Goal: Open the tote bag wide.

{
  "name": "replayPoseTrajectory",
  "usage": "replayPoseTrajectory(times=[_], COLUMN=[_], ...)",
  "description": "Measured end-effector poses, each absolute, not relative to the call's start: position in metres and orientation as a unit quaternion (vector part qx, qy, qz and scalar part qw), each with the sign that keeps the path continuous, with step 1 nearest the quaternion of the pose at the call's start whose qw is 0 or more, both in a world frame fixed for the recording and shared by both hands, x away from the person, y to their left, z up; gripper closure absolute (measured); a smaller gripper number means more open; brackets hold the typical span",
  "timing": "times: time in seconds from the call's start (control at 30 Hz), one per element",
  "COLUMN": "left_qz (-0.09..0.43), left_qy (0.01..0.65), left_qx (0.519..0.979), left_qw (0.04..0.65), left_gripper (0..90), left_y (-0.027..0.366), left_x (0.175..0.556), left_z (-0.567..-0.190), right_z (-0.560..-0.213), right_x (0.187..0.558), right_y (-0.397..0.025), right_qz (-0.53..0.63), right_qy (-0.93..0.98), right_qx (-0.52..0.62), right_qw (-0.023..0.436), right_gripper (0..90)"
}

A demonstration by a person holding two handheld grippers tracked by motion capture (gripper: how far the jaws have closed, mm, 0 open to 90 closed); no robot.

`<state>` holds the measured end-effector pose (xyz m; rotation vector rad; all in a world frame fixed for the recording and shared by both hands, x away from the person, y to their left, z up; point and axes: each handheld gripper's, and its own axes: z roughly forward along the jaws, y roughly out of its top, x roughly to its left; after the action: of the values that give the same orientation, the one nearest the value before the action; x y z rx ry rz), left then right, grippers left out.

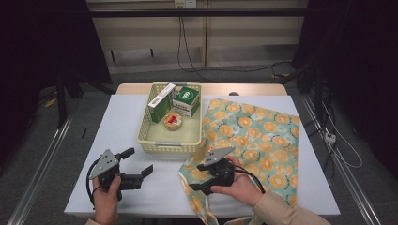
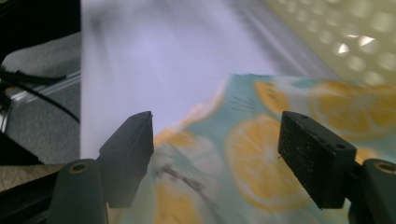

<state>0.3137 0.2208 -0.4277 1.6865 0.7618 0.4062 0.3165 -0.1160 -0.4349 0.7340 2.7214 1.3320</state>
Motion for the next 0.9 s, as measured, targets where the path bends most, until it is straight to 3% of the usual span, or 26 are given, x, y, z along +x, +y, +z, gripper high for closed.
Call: replayPoseTrajectory(times=[0.2, 0.23, 0.27, 0.3, 0.43, 0.5, 0.9], left_qz=[0.173, 0.175, 0.175, 0.176, 0.176, 0.175, 0.175], left_qy=[0.326, 0.325, 0.325, 0.327, 0.326, 0.324, 0.324], left_qx=[0.724, 0.724, 0.724, 0.720, 0.722, 0.724, 0.724], left_qw=[0.583, 0.583, 0.583, 0.586, 0.585, 0.583, 0.583], left_gripper=[2.7, 2.7, 2.7, 2.7, 2.7, 2.7, 2.7], left_y=[0.222, 0.223, 0.223, 0.223, 0.223, 0.222, 0.222], left_x=[0.313, 0.313, 0.313, 0.312, 0.313, 0.313, 0.313], left_z=[-0.428, -0.427, -0.427, -0.427, -0.427, -0.427, -0.428], right_z=[-0.455, -0.459, -0.459, -0.457, -0.454, -0.454, -0.456], right_x=[0.307, 0.303, 0.303, 0.305, 0.312, 0.316, 0.346], right_y=[-0.094, -0.093, -0.093, -0.097, -0.105, -0.108, -0.139], right_qz=[0.393, 0.394, 0.394, 0.389, 0.380, 0.380, 0.383], right_qy=[0.894, 0.897, 0.897, 0.895, 0.898, 0.899, 0.880], right_qx=[0.216, 0.196, 0.196, 0.207, 0.210, 0.207, 0.270], right_qw=[0.018, 0.050, 0.050, 0.064, 0.075, 0.070, 0.081], right_gripper=[25.1, 30.6, 30.6, 48.8, 81.1, 89.8, 90.0])
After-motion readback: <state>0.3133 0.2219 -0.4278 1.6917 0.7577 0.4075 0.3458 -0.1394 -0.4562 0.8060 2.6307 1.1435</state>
